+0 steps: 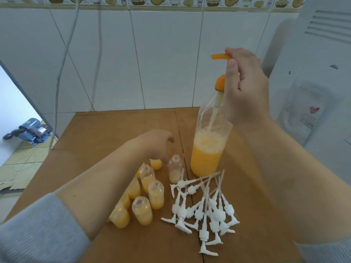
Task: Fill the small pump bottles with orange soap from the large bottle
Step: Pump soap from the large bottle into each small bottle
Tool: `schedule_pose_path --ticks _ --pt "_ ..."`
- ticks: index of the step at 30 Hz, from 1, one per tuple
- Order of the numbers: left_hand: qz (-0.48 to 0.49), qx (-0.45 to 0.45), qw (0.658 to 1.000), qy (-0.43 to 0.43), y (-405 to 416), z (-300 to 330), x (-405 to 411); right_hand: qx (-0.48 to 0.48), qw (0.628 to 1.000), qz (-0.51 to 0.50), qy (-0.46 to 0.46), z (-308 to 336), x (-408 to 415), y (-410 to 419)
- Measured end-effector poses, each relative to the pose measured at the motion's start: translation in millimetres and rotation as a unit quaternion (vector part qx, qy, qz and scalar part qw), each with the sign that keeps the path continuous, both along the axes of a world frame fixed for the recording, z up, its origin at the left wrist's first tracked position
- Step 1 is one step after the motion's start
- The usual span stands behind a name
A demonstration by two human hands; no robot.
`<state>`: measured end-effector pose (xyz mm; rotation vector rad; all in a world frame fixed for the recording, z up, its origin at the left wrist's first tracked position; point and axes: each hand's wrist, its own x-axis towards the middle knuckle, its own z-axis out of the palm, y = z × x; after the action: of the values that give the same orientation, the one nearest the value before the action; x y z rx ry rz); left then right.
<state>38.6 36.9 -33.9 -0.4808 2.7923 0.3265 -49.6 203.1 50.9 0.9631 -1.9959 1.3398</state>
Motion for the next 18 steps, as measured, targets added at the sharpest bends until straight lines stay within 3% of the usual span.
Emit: schedule_pose_path --ticks 4,8,12,15,18 --pt "-0.089 -0.082 0.992 -0.037 19.5 -6.5 -3.8 0.015 1.0 -0.006 0.008 -0.4 -3.5 0.8" --pt "-0.075 -0.022 0.995 -0.058 28.9 -20.9 -7.5 0.02 1.0 -0.008 0.007 -0.5 -3.9 1.3" --pt "-0.059 -0.025 0.998 -0.027 30.5 -23.6 -6.5 0.019 1.0 -0.011 0.008 -0.7 -4.3 2.0" --pt "-0.012 0.017 0.999 0.038 21.6 -10.7 1.4 0.025 0.999 -0.013 0.015 -1.1 -4.8 1.8" --pt "0.083 0.105 0.97 0.201 7.8 9.7 16.8 0.032 0.999 -0.014 0.021 -0.5 -5.3 1.3"
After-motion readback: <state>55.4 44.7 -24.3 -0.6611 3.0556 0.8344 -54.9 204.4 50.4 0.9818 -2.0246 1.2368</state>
